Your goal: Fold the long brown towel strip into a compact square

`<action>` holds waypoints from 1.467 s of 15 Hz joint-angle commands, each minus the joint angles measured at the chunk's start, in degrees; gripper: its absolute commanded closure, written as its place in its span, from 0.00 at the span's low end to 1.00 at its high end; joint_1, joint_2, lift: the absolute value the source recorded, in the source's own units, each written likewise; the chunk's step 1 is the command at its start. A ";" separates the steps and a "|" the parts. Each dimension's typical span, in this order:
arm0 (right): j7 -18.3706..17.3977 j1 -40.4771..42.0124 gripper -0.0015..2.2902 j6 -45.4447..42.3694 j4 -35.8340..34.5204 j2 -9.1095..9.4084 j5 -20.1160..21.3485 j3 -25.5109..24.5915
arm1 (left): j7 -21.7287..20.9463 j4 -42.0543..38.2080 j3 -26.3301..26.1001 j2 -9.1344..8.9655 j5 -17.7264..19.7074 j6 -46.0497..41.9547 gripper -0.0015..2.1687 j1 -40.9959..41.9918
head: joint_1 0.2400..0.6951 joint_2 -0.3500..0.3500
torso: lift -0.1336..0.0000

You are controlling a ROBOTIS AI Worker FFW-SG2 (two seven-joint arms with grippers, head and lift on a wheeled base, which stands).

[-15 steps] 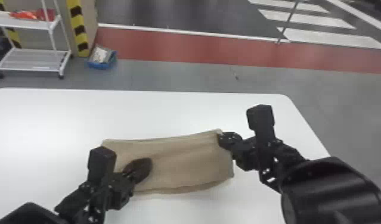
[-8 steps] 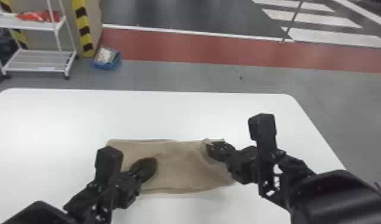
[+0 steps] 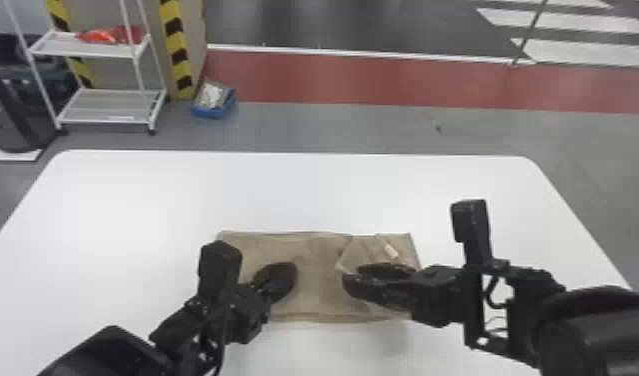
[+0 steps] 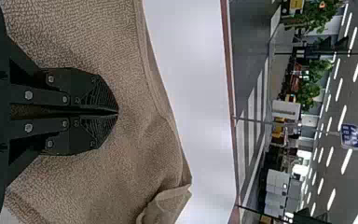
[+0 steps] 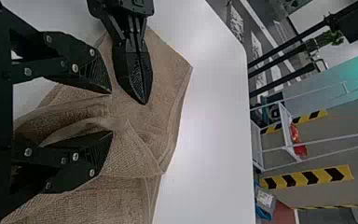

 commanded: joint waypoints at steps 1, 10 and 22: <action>-0.22 0.49 0.05 -0.13 -0.42 0.00 -2.55 -4.13 | -0.05 -0.05 0.17 0.07 0.14 0.00 0.49 0.00 | 1.00 0.35 | 0.07; -12.08 -5.22 0.21 -7.69 8.37 0.79 4.57 0.00 | -0.31 -0.31 0.17 0.25 0.23 0.00 0.49 0.09 | 1.00 0.24 | 0.07; -16.48 -12.78 0.26 -9.62 20.32 2.81 11.95 6.60 | -1.10 -0.40 1.05 0.78 0.50 -0.71 0.49 0.44 | 1.00 0.30 | 0.07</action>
